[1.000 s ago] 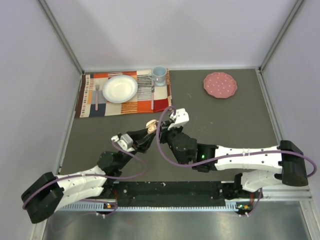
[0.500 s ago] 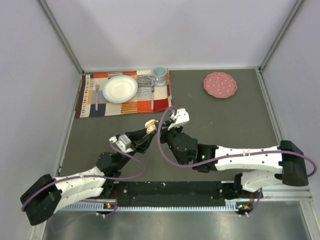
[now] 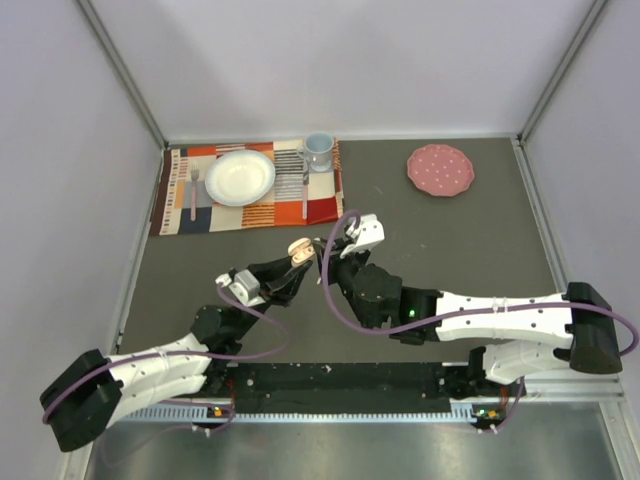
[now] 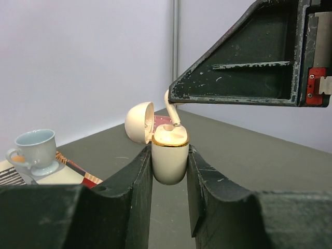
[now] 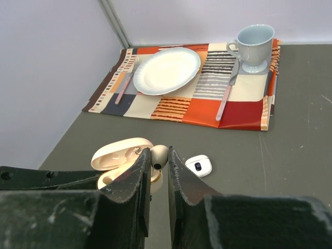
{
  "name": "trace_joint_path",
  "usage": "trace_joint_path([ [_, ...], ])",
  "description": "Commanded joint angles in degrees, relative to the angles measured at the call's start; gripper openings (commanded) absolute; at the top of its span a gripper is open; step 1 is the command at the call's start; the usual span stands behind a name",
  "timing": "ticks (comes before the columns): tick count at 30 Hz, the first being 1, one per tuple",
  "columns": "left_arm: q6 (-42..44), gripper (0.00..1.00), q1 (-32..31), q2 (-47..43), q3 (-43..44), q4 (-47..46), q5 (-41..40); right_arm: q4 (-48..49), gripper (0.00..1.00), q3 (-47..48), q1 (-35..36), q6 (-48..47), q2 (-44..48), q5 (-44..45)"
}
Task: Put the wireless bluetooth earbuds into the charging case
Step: Insert the right earbud into the right side groove of the charging case.
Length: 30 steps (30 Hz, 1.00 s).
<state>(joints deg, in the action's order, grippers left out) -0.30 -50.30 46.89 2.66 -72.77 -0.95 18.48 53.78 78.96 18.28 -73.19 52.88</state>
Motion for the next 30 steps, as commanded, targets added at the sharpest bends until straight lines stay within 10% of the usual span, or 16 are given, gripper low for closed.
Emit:
trace_joint_path([
  [1,-0.5,0.00,-0.1,-0.2,0.6,-17.0,0.2,-0.2,0.00,2.0,0.1,1.0,0.3,0.0],
  [30,-1.7,0.00,-0.1,-2.1,0.6,-16.6,-1.6,1.9,0.00,0.3,0.4,-2.0,-2.7,-0.3],
])
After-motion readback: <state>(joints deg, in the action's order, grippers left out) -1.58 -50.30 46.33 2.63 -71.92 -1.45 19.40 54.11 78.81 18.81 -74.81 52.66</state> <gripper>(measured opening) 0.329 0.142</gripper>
